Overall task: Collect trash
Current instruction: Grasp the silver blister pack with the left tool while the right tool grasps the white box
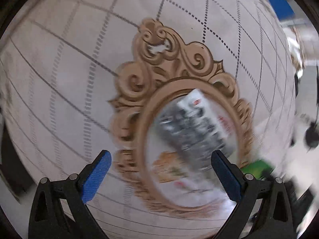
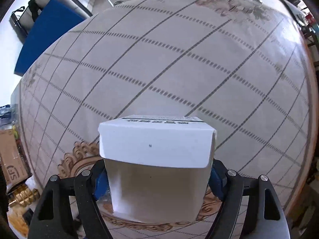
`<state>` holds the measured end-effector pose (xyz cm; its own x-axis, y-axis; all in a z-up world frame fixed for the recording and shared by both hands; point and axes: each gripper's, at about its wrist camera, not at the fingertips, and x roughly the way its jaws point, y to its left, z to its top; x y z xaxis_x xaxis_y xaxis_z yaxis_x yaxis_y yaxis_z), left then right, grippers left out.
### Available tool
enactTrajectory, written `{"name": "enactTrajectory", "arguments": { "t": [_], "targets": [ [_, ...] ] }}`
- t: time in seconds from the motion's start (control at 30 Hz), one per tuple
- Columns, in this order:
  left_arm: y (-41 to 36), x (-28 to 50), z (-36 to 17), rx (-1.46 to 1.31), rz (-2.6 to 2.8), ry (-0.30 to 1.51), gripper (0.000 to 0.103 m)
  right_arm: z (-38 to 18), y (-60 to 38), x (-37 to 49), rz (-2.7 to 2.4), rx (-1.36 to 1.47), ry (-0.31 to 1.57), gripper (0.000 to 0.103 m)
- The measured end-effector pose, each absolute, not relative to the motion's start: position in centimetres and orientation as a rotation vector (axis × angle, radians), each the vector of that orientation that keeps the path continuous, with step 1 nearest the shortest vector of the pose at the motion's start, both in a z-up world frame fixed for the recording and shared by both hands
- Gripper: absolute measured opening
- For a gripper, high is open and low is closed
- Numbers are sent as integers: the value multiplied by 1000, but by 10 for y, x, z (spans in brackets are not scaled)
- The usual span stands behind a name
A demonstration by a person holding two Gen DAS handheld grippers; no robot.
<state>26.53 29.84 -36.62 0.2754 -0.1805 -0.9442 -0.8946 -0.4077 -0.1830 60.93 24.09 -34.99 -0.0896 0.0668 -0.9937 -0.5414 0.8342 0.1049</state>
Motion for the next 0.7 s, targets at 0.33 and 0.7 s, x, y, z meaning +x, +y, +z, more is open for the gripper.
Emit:
{"name": "enactTrajectory", "arguments": {
  "t": [0.33,0.7],
  "targets": [
    [310,288,-393,-1964,1287,960,91,-340,223,628,525,-485,1444,81],
    [257,358,-371,-1112,976,1416,76,-343,155,605,640,-547,1514,80]
  ]
}}
